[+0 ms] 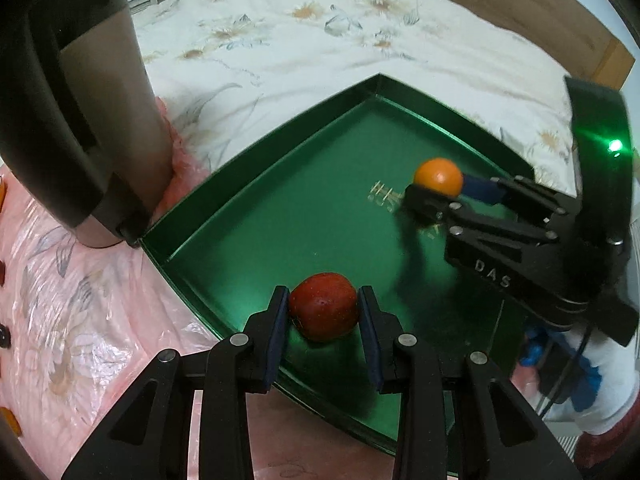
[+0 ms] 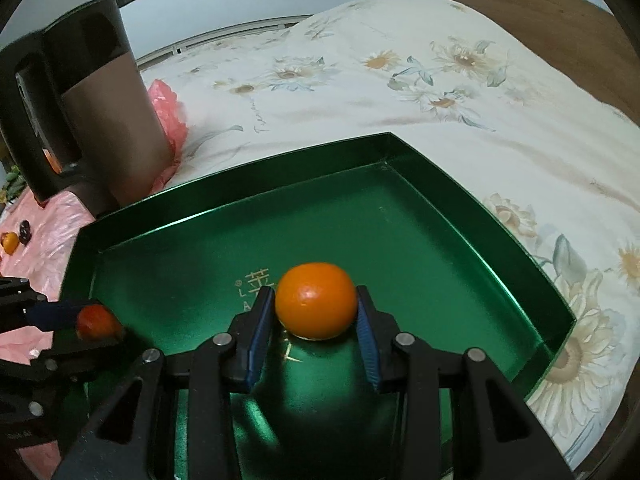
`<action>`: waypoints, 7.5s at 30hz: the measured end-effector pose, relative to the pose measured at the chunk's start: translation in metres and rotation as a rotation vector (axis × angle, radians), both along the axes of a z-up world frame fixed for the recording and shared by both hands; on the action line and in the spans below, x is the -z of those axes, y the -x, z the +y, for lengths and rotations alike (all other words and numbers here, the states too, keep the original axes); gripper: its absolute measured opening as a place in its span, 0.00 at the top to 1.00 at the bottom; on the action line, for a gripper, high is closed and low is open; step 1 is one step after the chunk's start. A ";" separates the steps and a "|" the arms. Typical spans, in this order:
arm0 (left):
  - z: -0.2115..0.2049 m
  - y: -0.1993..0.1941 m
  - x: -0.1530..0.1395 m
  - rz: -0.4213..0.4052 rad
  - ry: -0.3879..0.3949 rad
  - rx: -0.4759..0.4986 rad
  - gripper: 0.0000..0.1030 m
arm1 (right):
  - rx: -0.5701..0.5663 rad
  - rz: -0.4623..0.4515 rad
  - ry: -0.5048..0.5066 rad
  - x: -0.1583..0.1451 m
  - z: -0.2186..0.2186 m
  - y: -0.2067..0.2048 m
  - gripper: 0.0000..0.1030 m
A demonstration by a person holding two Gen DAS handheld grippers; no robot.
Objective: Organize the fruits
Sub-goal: 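Open the right tool dropping the orange while the left tool releases the apple, then move both tools back toward the fruit on the pink sheet, then grasp a dark plum with the right tool while the left tool grasps an orange, then carry the plum and orange over the green tray with both tools, then open the right tool releasing the plum while the left tool releases the orange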
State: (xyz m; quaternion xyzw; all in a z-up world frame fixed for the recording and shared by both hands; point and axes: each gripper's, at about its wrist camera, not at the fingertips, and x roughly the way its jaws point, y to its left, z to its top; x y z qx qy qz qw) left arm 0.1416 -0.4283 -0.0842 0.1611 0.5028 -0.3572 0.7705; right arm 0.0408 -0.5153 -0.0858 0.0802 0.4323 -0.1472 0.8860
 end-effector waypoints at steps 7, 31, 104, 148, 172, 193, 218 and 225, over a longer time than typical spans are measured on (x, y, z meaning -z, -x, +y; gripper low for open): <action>0.008 -0.001 -0.010 0.008 0.049 -0.004 0.47 | 0.018 -0.016 0.031 -0.008 0.005 0.006 0.40; 0.132 0.052 -0.075 -0.138 0.055 -0.079 0.29 | -0.078 -0.174 0.045 -0.094 0.101 0.046 0.36; 0.440 -0.093 0.031 0.069 0.024 -0.712 0.50 | -0.693 0.056 -0.102 0.006 0.403 -0.220 0.94; 0.460 -0.066 0.009 0.067 0.218 -0.738 0.68 | -0.639 0.005 -0.172 -0.027 0.372 -0.166 1.00; 0.356 0.016 -0.040 0.036 0.234 -0.535 0.68 | -0.447 -0.061 -0.187 -0.052 0.260 0.009 1.00; 0.119 0.042 -0.058 0.060 0.174 -0.106 0.68 | -0.089 -0.122 -0.103 -0.052 0.053 0.058 1.00; -0.001 0.042 0.002 0.076 0.000 0.068 0.68 | -0.036 -0.030 -0.026 -0.012 0.001 0.037 1.00; -0.003 0.042 0.003 0.077 -0.009 0.063 0.67 | -0.031 0.005 -0.014 -0.005 0.002 0.039 1.00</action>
